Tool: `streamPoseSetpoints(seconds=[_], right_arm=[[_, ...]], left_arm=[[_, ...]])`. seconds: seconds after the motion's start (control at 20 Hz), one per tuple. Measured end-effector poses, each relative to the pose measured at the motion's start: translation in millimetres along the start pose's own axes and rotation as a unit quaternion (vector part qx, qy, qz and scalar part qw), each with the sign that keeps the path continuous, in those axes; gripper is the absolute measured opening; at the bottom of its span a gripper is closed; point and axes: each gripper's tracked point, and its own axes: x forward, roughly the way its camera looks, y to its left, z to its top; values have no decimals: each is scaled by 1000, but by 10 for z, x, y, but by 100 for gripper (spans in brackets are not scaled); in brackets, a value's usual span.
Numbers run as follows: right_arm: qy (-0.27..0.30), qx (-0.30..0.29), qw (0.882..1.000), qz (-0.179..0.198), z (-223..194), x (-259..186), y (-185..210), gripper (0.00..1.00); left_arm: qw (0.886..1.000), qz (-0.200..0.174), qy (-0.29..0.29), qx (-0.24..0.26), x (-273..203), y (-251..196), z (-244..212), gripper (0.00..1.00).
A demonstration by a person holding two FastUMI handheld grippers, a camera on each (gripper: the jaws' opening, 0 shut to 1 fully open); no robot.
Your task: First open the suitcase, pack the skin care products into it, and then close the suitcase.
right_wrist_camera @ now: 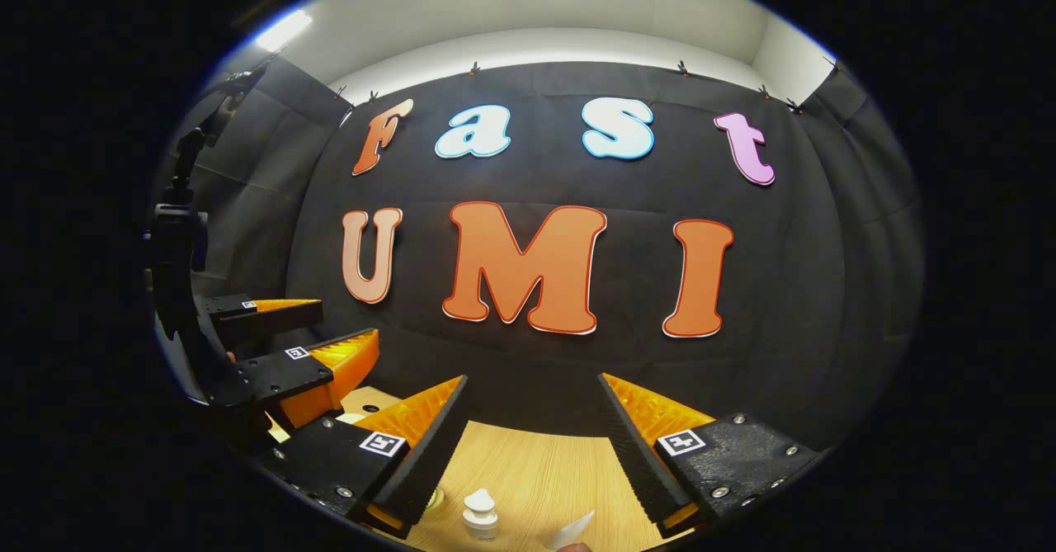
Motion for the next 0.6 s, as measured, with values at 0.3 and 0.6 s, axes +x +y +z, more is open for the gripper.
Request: streamPoseSetpoints(seconds=[0.3,0.6], right_arm=[[5,-2,1000,11,-7,24,35,95],[7,-7,1000,4,-54,55,-29,95]], left_arm=[[1000,15,2,4,-10,60,-13,100],[999,20,11,31,-21,147,-63,100]])
